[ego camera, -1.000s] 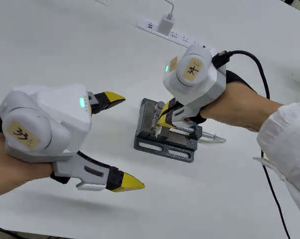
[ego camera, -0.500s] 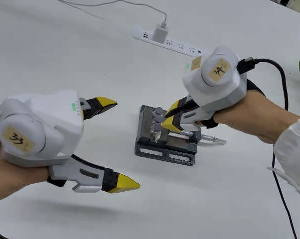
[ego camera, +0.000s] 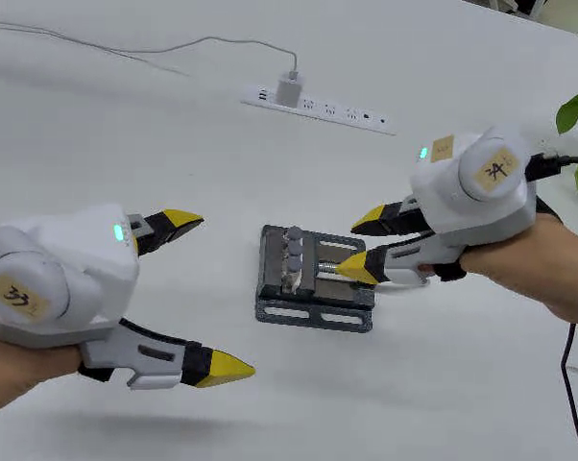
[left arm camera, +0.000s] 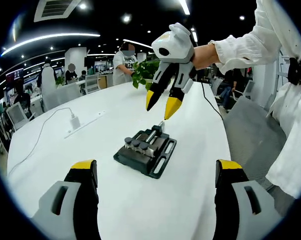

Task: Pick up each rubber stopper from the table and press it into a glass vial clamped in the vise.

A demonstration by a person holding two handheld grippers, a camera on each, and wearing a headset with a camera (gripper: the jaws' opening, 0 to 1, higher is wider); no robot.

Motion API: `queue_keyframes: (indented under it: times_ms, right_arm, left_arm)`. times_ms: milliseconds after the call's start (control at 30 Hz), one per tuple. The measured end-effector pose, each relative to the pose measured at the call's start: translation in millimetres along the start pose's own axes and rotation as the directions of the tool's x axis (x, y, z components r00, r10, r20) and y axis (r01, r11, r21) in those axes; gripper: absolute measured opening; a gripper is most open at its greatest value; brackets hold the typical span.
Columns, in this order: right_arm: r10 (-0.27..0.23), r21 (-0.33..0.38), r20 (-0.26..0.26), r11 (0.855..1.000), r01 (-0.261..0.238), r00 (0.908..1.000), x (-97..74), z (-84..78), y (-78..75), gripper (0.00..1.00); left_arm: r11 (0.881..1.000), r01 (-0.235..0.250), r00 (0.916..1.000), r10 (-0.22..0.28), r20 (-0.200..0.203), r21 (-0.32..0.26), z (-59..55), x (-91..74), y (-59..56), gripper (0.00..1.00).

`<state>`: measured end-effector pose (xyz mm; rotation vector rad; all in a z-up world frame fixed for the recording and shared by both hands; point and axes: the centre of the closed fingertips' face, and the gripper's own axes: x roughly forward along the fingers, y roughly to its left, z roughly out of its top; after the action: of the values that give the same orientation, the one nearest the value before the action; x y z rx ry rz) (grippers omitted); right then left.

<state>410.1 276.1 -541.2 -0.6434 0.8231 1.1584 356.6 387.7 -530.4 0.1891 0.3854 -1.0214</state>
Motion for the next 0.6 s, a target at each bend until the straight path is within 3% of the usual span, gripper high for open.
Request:
queue_keyframes:
  times_ms: [267,367,600]
  right_arm:
    - [-0.057,0.088,0.087,0.995,0.05,0.9946,-18.4,-26.4,-3.9,0.4]
    - [-0.081,0.134,0.14,0.989,0.062,0.9867,-25.0,-33.3,-3.4,0.44]
    - [-0.102,0.159,0.179,0.985,0.073,0.9785,-32.8,-52.3,1.8,0.55]
  left_arm:
    - [1.0,-0.01,0.9997,0.01,-0.021,0.001,-3.3,-0.7,-1.3,0.98]
    - [1.0,-0.021,0.9996,0.021,-0.017,-0.01,-3.1,-0.8,-0.5,0.99]
    - [1.0,-0.026,0.9985,0.026,-0.047,-0.007,-10.6,0.3,-1.8,0.99]
